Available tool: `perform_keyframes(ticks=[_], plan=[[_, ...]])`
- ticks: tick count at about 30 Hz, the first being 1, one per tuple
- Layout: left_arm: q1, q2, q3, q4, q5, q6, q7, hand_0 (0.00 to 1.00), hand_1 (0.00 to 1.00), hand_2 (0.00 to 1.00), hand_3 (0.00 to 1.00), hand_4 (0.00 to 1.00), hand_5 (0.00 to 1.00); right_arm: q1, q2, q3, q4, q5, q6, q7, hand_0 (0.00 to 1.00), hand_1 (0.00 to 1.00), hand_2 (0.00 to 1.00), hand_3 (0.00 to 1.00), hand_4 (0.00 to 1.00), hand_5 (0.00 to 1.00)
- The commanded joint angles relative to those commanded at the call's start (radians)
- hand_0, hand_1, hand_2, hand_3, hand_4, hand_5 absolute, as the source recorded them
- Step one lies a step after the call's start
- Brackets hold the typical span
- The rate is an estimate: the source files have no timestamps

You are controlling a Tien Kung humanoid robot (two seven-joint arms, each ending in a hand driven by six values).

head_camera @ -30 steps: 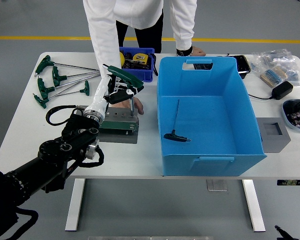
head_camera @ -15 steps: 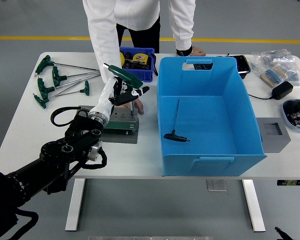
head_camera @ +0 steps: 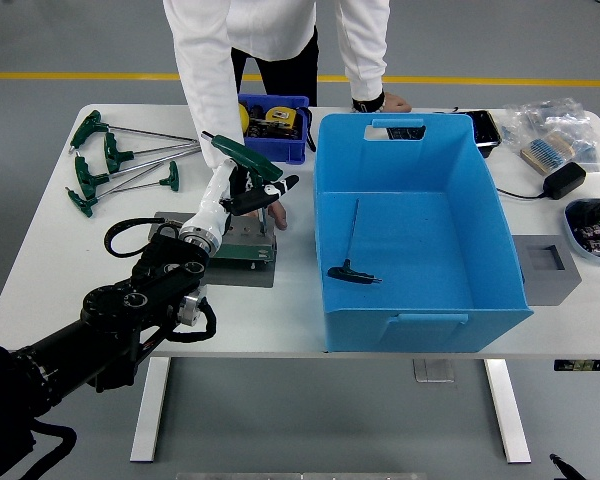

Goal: Lift tool from toolbox,place it in box,lift tool from toolbox,place it in box

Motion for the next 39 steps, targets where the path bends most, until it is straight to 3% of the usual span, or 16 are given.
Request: perform_keyframes(ticks=[4, 21, 22, 27, 28, 39], plan=[[0.0, 0.0, 0.001, -0.003, -0.008, 0.005, -0.001, 0.156, 0.073, 0.158, 0.179, 0.846, 0.264, 0.0, 0.0, 0.0, 0.0, -0.001, 0.0, 0.0, 0.648, 0.64, 0.708, 0.558, 0.807, 0.75], [0.001, 0.0, -0.008, -0.034, -0.044, 0.021, -0.003, 0.15, 0.054, 0.133, 0.173, 0.816, 0.296, -0.002, 0.0, -0.002, 0.0, 0.002, 0.001, 0.0, 0.648, 0.639, 0.709, 0.558, 0.807, 0.75], [0.001, 0.0, -0.01, -0.038, -0.045, 0.023, -0.003, 0.132, 0.027, 0.128, 0.199, 0.802, 0.332, -0.002, 0.0, -0.003, 0.0, 0.004, 0.001, 0.001, 0.648, 0.638, 0.709, 0.558, 0.807, 0.751], [0.002, 0.0, -0.016, -0.052, -0.046, 0.03, 0.0, 0.132, 0.027, 0.128, 0.199, 0.802, 0.332, -0.003, 0.0, -0.003, -0.001, 0.005, 0.001, 0.001, 0.648, 0.638, 0.709, 0.558, 0.807, 0.751], [0.002, 0.0, -0.016, -0.054, -0.046, 0.03, 0.0, 0.1, 0.002, 0.084, 0.18, 0.804, 0.386, -0.003, 0.0, -0.004, -0.001, 0.006, 0.001, 0.002, 0.645, 0.639, 0.709, 0.558, 0.807, 0.752], [0.004, 0.0, -0.041, -0.106, -0.031, 0.045, 0.001, 0.073, 0.002, 0.059, 0.16, 0.809, 0.415, -0.006, 0.0, -0.007, -0.002, 0.012, 0.0, 0.003, 0.647, 0.638, 0.709, 0.557, 0.807, 0.753]])
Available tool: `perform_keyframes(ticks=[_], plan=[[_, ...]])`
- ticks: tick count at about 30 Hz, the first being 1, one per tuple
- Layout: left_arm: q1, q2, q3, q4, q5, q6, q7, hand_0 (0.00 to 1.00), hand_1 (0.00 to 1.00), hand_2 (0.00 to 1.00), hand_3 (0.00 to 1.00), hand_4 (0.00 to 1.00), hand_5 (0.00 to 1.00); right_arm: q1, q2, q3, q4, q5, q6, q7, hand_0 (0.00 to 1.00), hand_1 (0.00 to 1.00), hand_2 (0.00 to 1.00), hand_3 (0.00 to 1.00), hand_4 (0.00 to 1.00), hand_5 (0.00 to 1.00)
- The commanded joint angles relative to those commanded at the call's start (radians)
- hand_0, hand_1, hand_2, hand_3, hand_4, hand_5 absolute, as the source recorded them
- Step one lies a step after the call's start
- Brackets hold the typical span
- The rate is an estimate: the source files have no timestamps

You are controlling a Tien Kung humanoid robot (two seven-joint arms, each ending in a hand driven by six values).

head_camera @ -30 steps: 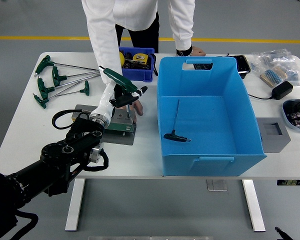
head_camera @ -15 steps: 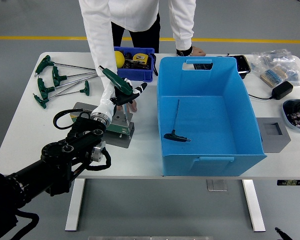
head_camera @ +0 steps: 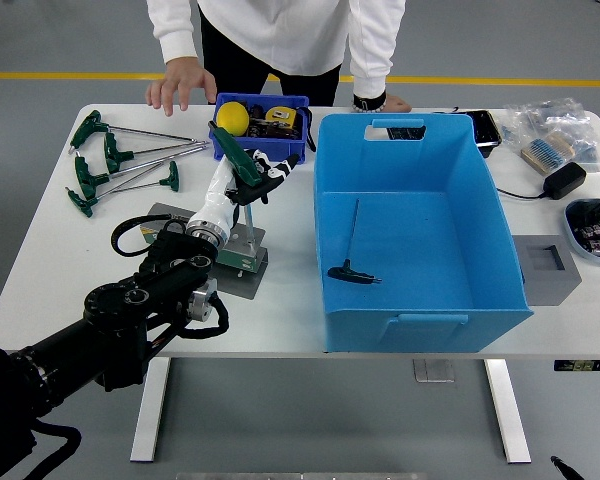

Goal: Lift tool from toolbox,place it in box,lift tool from toolbox,place it in box

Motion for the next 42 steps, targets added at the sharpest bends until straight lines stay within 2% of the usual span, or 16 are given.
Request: perform_keyframes(ticks=[18, 33, 42], plan=[[-0.018, 0.0, -0.058, -0.102, 0.006, 0.001, -0.008, 0.069, 0.002, 0.04, 0.126, 0.811, 0.469, -0.006, -0.002, 0.002, -0.004, 0.001, -0.001, -0.001, 0.649, 0.637, 0.708, 0.558, 0.806, 0.752], [-0.054, 0.0, -0.118, -0.185, 0.052, 0.024, 0.034, 0.065, 0.002, 0.037, 0.118, 0.82, 0.515, -0.019, -0.002, 0.01, -0.01, -0.002, -0.001, -0.004, 0.647, 0.635, 0.708, 0.558, 0.806, 0.752], [-0.084, 0.0, -0.151, -0.263, 0.05, 0.049, 0.08, 0.065, 0.002, 0.036, 0.117, 0.816, 0.522, -0.036, 0.001, 0.017, -0.014, -0.008, -0.001, -0.008, 0.647, 0.634, 0.706, 0.557, 0.806, 0.753]])
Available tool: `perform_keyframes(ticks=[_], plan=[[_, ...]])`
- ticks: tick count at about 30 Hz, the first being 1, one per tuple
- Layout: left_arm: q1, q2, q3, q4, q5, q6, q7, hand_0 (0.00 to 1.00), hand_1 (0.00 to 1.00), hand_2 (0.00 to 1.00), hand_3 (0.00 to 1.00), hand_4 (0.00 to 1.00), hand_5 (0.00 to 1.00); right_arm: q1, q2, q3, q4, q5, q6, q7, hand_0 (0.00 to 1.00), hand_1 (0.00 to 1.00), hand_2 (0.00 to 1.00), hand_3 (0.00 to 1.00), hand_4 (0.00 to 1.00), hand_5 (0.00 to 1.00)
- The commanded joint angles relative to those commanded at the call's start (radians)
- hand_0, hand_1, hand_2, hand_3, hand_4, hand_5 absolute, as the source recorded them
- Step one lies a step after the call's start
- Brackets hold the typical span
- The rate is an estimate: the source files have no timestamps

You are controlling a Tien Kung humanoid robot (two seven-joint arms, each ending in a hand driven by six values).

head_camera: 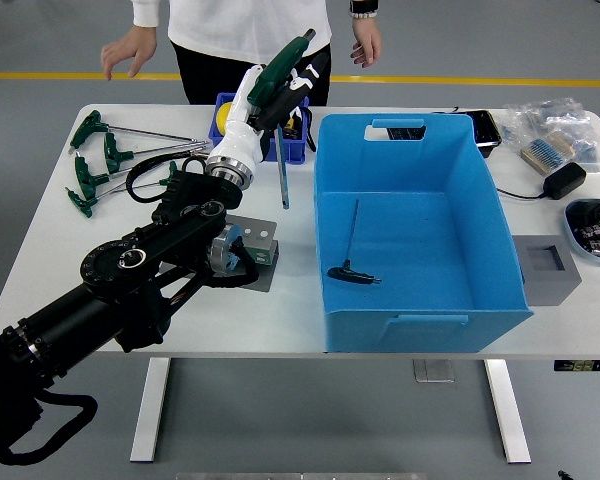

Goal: Lift tool from toolbox,place it in box,lift tool from toolbox,place it in box

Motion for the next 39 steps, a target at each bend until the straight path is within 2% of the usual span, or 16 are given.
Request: perform_keyframes(ticks=[6, 8, 13, 16, 20, 24, 29, 39], plan=[[-0.013, 0.0, -0.007, -0.084, -0.041, 0.032, 0.038, 0.065, 0.002, 0.036, 0.114, 0.81, 0.529, -0.008, 0.002, 0.004, -0.002, -0.001, -0.001, -0.002, 0.649, 0.634, 0.706, 0.557, 0.806, 0.752], [-0.019, 0.0, 0.002, -0.129, -0.065, 0.038, 0.052, 0.065, 0.002, 0.036, 0.111, 0.808, 0.529, -0.01, 0.002, 0.007, -0.003, -0.006, -0.001, -0.004, 0.648, 0.634, 0.706, 0.558, 0.806, 0.752], [-0.035, 0.0, 0.025, -0.205, -0.104, 0.035, 0.063, 0.065, 0.002, 0.036, 0.111, 0.808, 0.529, -0.008, 0.002, 0.011, -0.003, -0.013, -0.002, -0.007, 0.648, 0.635, 0.707, 0.557, 0.806, 0.752], [-0.037, 0.0, 0.03, -0.225, -0.107, 0.034, 0.064, 0.065, 0.002, 0.036, 0.111, 0.808, 0.529, -0.006, 0.0, 0.011, -0.004, -0.009, -0.002, -0.006, 0.648, 0.635, 0.707, 0.557, 0.806, 0.752], [-0.02, 0.0, 0.049, -0.208, -0.125, 0.037, 0.05, 0.065, 0.002, 0.036, 0.111, 0.807, 0.528, 0.0, 0.0, 0.013, -0.004, -0.011, -0.003, -0.007, 0.648, 0.635, 0.707, 0.557, 0.806, 0.752], [-0.007, 0.0, 0.118, -0.139, -0.175, 0.044, 0.015, 0.065, 0.002, 0.037, 0.113, 0.803, 0.526, 0.011, -0.002, 0.018, -0.003, -0.023, -0.004, -0.01, 0.648, 0.635, 0.707, 0.557, 0.806, 0.752], [-0.005, 0.0, 0.174, -0.1, -0.212, 0.05, -0.003, 0.065, 0.002, 0.037, 0.113, 0.803, 0.526, 0.017, -0.004, 0.02, -0.002, -0.029, -0.004, -0.011, 0.648, 0.635, 0.707, 0.557, 0.806, 0.752], [-0.022, 0.0, 0.231, -0.098, -0.259, 0.047, -0.007, 0.067, 0.002, 0.038, 0.113, 0.803, 0.526, 0.022, -0.008, 0.023, -0.002, -0.034, -0.005, -0.011, 0.648, 0.635, 0.707, 0.556, 0.807, 0.752]])
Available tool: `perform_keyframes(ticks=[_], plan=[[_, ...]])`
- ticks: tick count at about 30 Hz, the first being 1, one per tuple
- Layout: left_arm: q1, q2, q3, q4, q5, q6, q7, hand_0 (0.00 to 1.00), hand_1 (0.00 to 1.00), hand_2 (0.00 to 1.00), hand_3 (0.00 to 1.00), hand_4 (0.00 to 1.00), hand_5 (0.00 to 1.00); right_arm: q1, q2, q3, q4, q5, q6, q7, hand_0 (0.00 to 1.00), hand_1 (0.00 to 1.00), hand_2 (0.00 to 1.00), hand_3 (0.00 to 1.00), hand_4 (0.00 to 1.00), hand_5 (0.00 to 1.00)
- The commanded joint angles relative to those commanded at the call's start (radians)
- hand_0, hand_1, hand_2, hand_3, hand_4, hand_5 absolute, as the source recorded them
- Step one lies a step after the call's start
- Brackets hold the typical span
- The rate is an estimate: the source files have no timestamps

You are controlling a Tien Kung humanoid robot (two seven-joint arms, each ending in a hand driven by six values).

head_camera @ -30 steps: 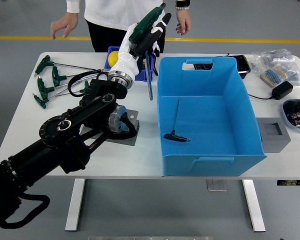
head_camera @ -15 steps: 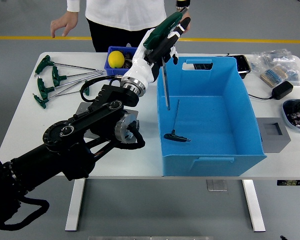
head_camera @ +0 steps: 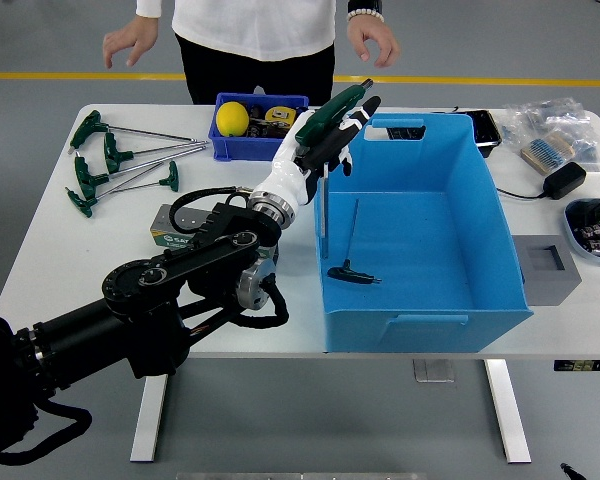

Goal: Lift tool from toolbox,place it in box,lift tool from toolbox,place it in box

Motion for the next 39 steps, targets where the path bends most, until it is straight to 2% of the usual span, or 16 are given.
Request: perform_keyframes(ticks=[5, 7, 13, 16, 20, 22, 32, 39], plan=[[-0.021, 0.0, 0.002, -0.013, -0.03, -0.008, 0.006, 0.065, 0.002, 0.039, 0.113, 0.804, 0.525, 0.001, -0.002, 0.003, 0.0, -0.007, 0.0, -0.001, 0.648, 0.633, 0.707, 0.556, 0.806, 0.751], [-0.03, 0.0, -0.002, -0.028, -0.049, -0.035, 0.021, 0.065, 0.002, 0.039, 0.113, 0.804, 0.525, 0.001, -0.002, 0.005, 0.0, -0.011, 0.0, -0.003, 0.648, 0.633, 0.707, 0.556, 0.806, 0.751], [-0.032, 0.0, -0.005, -0.066, -0.102, -0.223, 0.119, 0.067, 0.002, 0.039, 0.114, 0.805, 0.521, -0.001, -0.002, 0.004, 0.0, -0.009, 0.0, -0.002, 0.648, 0.633, 0.707, 0.556, 0.806, 0.751], [-0.033, 0.0, -0.002, -0.068, -0.101, -0.302, 0.149, 0.067, 0.002, 0.039, 0.114, 0.805, 0.521, -0.002, -0.002, 0.007, 0.0, -0.014, 0.0, -0.004, 0.648, 0.633, 0.707, 0.556, 0.806, 0.751], [-0.038, 0.0, 0.001, -0.054, -0.078, -0.365, 0.162, 0.069, 0.002, 0.039, 0.114, 0.806, 0.521, -0.001, -0.002, 0.011, 0.001, -0.024, 0.0, -0.007, 0.648, 0.633, 0.706, 0.556, 0.806, 0.75], [-0.041, 0.0, 0.005, -0.041, -0.071, -0.372, 0.158, 0.069, 0.002, 0.039, 0.114, 0.806, 0.521, 0.0, -0.003, 0.014, 0.002, -0.029, 0.0, -0.008, 0.648, 0.633, 0.706, 0.556, 0.806, 0.75], [-0.049, 0.0, 0.023, 0.024, -0.075, -0.344, 0.125, 0.073, 0.002, 0.041, 0.119, 0.809, 0.521, 0.0, -0.004, 0.023, 0.005, -0.049, 0.001, -0.013, 0.648, 0.637, 0.708, 0.556, 0.805, 0.749], [-0.093, 0.0, 0.103, 0.087, -0.088, -0.296, 0.116, 0.076, 0.002, 0.044, 0.121, 0.812, 0.521, -0.002, -0.005, 0.025, 0.005, -0.054, 0.002, -0.015, 0.648, 0.638, 0.708, 0.556, 0.805, 0.75]])
